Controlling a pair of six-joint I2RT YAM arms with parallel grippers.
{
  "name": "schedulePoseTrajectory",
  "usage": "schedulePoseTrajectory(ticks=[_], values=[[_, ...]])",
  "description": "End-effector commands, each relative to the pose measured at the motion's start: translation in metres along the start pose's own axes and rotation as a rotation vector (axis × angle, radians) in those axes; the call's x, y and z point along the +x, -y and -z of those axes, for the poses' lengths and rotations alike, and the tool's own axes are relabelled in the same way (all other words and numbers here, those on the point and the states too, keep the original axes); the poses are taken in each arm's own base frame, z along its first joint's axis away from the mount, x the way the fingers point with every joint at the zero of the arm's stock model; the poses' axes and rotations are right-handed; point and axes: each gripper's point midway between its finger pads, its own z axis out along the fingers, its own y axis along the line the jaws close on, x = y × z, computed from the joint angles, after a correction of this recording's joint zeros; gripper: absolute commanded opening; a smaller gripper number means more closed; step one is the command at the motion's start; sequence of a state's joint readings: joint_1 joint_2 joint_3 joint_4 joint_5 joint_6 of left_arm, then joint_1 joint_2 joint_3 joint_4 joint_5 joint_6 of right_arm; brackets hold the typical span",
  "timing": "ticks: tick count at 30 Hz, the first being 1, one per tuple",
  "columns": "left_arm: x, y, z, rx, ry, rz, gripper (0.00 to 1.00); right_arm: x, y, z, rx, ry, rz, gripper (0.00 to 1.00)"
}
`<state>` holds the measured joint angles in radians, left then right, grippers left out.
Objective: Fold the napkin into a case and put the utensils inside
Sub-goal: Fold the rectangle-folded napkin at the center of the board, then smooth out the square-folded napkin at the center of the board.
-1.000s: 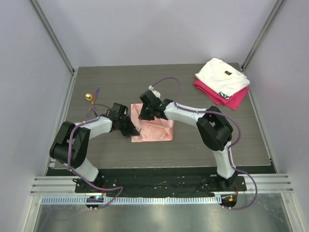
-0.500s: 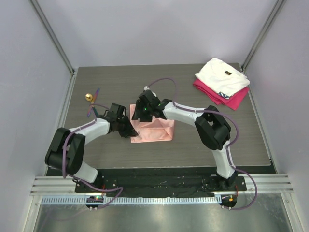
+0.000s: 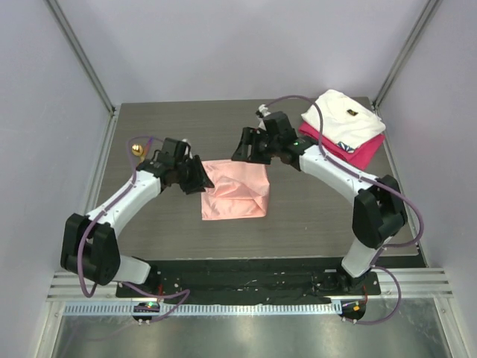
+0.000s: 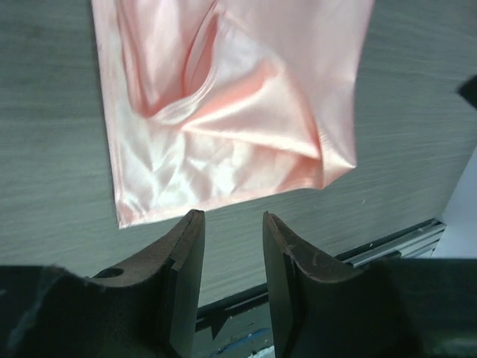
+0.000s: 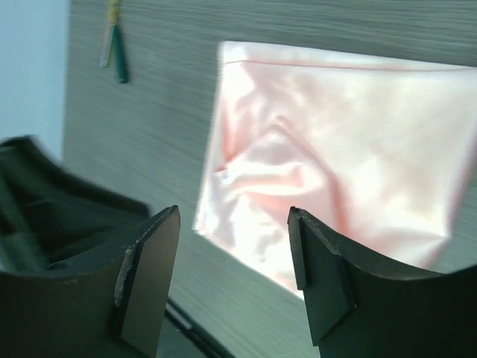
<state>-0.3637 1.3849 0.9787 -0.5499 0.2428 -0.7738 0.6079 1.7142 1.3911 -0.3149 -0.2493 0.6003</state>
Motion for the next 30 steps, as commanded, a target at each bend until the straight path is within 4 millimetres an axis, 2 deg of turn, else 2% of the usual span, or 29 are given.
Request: schedulePoseTrajectory(ticks=[1, 2, 4, 5, 6, 7, 8, 9, 11, 16, 21, 26, 28, 30], values=[[-0.016, 0.009, -0.002, 0.011, -0.006, -0.036, 0.37, 0.019, 0.047, -0.014, 0.023, -0.104, 0.091, 0.68], [-0.02, 0.009, -0.003, 0.018, -0.007, -0.021, 0.29, 0.017, 0.048, -0.017, 0.027, -0.099, 0.105, 0.68], [-0.039, 0.005, -0.009, 0.043, 0.014, 0.063, 0.22, 0.008, 0.044, -0.025, -0.001, -0.071, 0.121, 0.66], [-0.047, 0.009, -0.011, 0.077, 0.016, 0.086, 0.17, 0.013, 0.048, -0.036, -0.001, -0.089, 0.112, 0.63], [-0.056, 0.012, -0.014, 0.094, 0.034, 0.091, 0.14, 0.013, 0.047, -0.041, -0.008, -0.095, 0.092, 0.53], [-0.057, 0.006, -0.026, 0.073, 0.009, 0.117, 0.13, 0.007, 0.04, -0.045, -0.04, -0.091, 0.085, 0.46], [-0.065, 0.015, -0.027, 0.103, 0.002, 0.118, 0.1, 0.014, 0.045, -0.057, -0.042, -0.114, 0.064, 0.38], [-0.07, 0.019, -0.031, 0.116, -0.005, 0.116, 0.08, 0.014, 0.041, -0.06, -0.061, -0.119, 0.051, 0.29], [-0.076, 0.02, -0.049, 0.116, -0.029, 0.133, 0.07, 0.011, 0.036, -0.069, -0.097, -0.1, 0.029, 0.29], [-0.082, 0.013, -0.082, 0.103, -0.059, 0.169, 0.06, 0.018, 0.039, -0.093, -0.12, -0.128, -0.006, 0.28], [-0.077, -0.011, -0.116, 0.027, -0.102, 0.203, 0.05, 0.023, 0.035, -0.11, -0.134, -0.139, 0.004, 0.29], [-0.076, -0.028, -0.132, -0.013, -0.11, 0.221, 0.04, 0.022, 0.037, -0.129, -0.133, -0.149, 0.012, 0.31], [-0.075, -0.032, -0.133, -0.016, -0.112, 0.229, 0.04, 0.02, 0.036, -0.133, -0.136, -0.153, 0.024, 0.31], [-0.078, -0.035, -0.133, -0.018, -0.101, 0.233, 0.04, 0.026, 0.042, -0.142, -0.125, -0.175, 0.022, 0.31]])
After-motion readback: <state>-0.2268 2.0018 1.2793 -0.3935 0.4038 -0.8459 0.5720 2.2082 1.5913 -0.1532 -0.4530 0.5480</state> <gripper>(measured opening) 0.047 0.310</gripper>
